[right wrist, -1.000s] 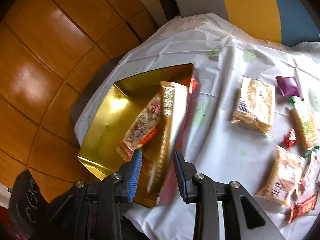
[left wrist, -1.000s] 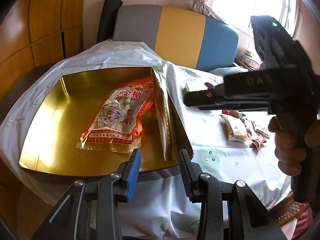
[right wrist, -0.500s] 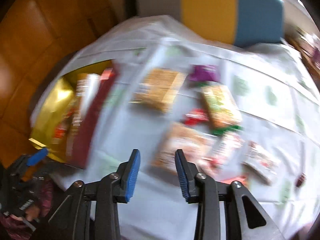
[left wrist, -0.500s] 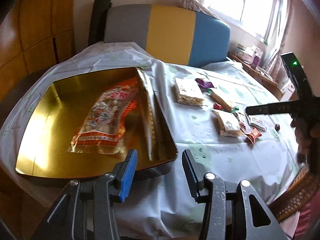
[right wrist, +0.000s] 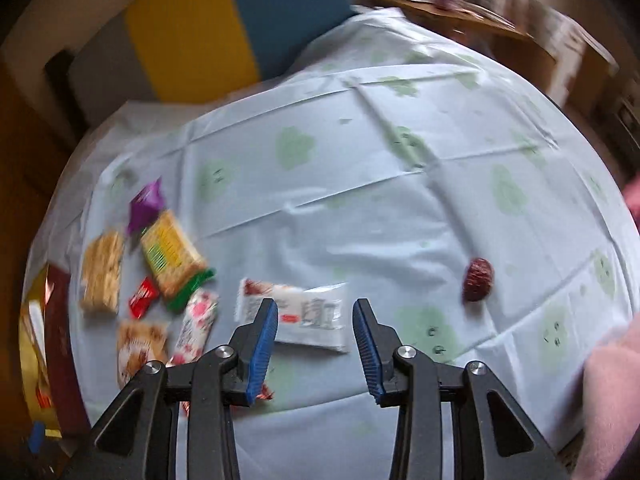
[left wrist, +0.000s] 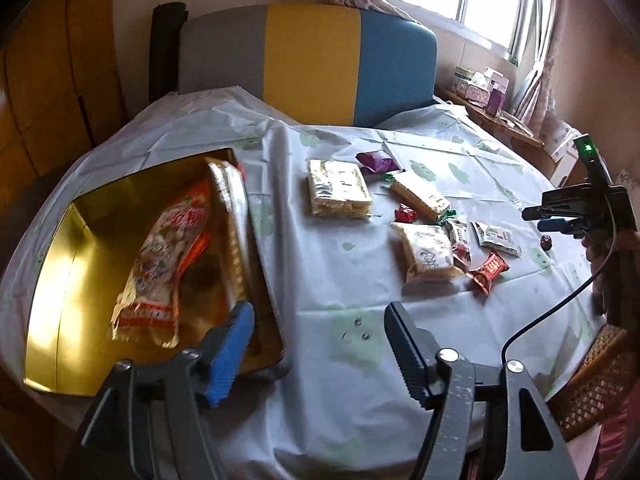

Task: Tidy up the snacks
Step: 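Move the left tool over the puffed-rice bar pack, then close the left tool on the puffed-rice bar pack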

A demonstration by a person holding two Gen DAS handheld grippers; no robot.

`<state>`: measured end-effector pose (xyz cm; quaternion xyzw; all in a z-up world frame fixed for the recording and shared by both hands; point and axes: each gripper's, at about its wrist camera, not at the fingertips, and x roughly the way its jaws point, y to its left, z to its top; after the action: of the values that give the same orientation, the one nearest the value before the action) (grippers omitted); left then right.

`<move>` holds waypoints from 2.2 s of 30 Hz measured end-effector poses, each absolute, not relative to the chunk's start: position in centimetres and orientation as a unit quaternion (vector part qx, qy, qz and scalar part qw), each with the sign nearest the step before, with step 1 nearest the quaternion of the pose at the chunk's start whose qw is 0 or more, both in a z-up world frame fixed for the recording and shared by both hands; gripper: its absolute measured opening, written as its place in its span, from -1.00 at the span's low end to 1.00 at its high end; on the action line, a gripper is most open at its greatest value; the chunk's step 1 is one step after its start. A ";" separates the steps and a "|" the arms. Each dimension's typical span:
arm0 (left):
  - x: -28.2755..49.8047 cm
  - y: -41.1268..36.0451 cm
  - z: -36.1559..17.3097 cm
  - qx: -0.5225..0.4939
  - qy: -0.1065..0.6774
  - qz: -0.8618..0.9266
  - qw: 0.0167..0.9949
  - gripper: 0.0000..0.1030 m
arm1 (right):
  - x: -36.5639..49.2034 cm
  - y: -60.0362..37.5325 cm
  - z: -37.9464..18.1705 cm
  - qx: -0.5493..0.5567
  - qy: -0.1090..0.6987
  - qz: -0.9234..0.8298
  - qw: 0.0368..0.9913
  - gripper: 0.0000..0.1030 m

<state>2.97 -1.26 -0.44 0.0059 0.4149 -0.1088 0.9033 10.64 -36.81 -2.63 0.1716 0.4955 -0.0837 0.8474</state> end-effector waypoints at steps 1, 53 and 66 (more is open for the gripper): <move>3.3 -1.7 -0.4 0.010 0.417 -0.110 0.902 0.34 | 10.6 -37.2 -2.7 0.181 0.495 -0.088 0.845 -0.21; 18.8 -10.5 -7.4 0.111 0.485 -0.059 0.865 0.44 | 11.2 -36.2 -2.8 0.196 0.498 -0.035 0.844 -0.12; 7.1 -9.3 -7.6 0.137 0.411 -0.073 0.898 0.44 | 11.1 -35.6 -3.2 0.178 0.508 -0.040 0.842 -0.12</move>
<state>7.07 -9.28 -7.62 0.1368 0.4111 -0.0733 0.8983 11.09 -35.65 -3.20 0.1777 0.5075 -0.0401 0.8422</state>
